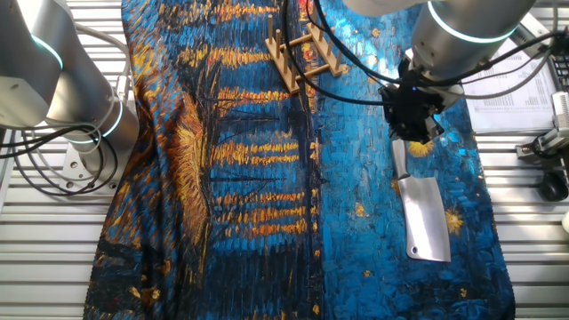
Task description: Put the knife on the knife rack
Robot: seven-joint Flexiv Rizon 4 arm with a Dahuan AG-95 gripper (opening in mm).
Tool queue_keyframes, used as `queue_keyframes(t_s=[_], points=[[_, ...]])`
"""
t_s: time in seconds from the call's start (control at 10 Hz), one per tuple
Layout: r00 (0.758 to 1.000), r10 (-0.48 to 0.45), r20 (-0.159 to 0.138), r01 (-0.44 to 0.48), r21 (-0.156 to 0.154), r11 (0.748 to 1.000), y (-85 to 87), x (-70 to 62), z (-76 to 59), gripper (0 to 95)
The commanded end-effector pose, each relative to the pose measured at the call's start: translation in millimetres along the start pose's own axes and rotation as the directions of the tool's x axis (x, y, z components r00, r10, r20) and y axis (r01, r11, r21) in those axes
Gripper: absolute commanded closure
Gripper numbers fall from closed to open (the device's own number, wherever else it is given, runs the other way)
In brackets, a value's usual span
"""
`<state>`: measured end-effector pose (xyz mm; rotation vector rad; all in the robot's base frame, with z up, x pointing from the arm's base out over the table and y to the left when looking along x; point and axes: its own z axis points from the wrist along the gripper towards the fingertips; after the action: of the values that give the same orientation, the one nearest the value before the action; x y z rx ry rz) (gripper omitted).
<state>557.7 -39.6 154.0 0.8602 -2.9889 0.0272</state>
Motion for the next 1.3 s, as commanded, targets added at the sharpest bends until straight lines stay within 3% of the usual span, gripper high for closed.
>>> queue_keyframes(t_s=[0.1,0.7,1.1,1.3], points=[[1.000,0.005,0.002,-0.005,-0.003,1.000,0.0,-0.7,-0.4,95.0],[1.000,0.003,0.004,-0.003,-0.001,1.000,3.2,0.4,-9.9,95.0],[1.000,-0.021,0.002,0.021,0.003,1.000,3.4,-0.1,-9.2,95.0],[0.995,-0.093,0.018,0.093,-0.006,0.996,1.0,-2.0,-2.3,95.0]])
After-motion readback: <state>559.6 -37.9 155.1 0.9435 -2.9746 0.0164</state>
